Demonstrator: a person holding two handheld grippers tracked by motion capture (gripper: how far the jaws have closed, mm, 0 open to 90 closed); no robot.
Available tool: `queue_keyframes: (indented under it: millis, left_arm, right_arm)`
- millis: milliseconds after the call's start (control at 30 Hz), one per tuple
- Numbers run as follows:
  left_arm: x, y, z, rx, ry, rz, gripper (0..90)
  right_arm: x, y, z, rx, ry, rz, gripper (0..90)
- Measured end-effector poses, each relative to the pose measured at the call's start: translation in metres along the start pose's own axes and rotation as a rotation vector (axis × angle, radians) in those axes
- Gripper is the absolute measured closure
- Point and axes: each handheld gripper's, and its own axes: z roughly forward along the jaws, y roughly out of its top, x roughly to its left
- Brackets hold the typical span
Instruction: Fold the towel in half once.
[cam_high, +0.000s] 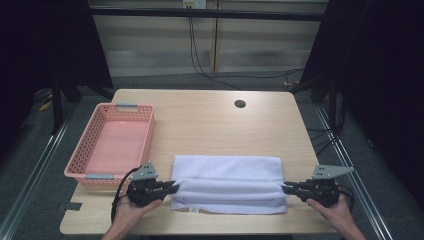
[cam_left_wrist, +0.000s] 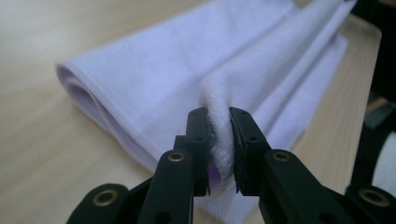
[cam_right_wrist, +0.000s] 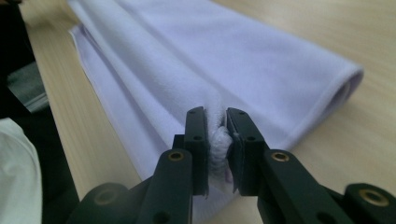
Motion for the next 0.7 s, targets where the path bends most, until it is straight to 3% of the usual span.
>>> queue_keyframes:
  millis: [100, 267, 300, 367, 400, 433, 467, 533, 600, 700]
  left_arm:
    - [-0.002, -0.007, -0.002, 0.026, -0.003, -0.002, 78.7]
    - [-0.002, -0.018, -0.014, 0.024, -0.021, -0.012, 77.1]
    - [-0.002, -0.022, -0.018, 0.014, -0.039, -0.019, 75.3]
    - [-0.002, -0.023, -0.022, 0.002, -0.035, -0.020, 72.2]
    - [-0.003, -0.022, -0.026, -0.032, -0.029, -0.027, 72.2]
    - [-0.002, -0.020, -0.028, -0.056, -0.054, -0.034, 69.8]
    - [-0.002, -0.018, -0.029, -0.071, -0.054, -0.025, 69.7]
    - [0.002, -0.006, -0.021, -0.072, -0.009, -0.039, 68.7]
    - [0.007, 0.001, -0.009, -0.042, 0.014, -0.053, 65.5]
    - [0.010, 0.009, 0.003, -0.012, 0.039, -0.044, 62.8]
  right_arm:
    - [0.006, -0.008, 0.000, 0.034, 0.029, 0.004, 76.0]
    - [0.012, -0.013, -0.006, 0.052, 0.037, -0.012, 70.8]
    - [0.014, -0.018, -0.010, 0.054, 0.043, -0.001, 66.1]
    - [0.015, -0.020, -0.013, 0.052, 0.045, 0.007, 63.4]
    - [0.016, -0.021, -0.016, 0.044, 0.046, 0.013, 62.0]
    - [0.018, -0.020, -0.022, -0.013, 0.053, 0.029, 58.8]
    - [0.017, -0.019, -0.023, -0.022, 0.044, 0.032, 58.8]
    - [0.013, -0.014, -0.019, -0.029, -0.002, 0.043, 57.3]
    - [0.007, -0.010, -0.010, -0.023, -0.035, 0.067, 56.2]
    - [0.003, -0.003, 0.007, 0.005, -0.074, 0.069, 52.8]
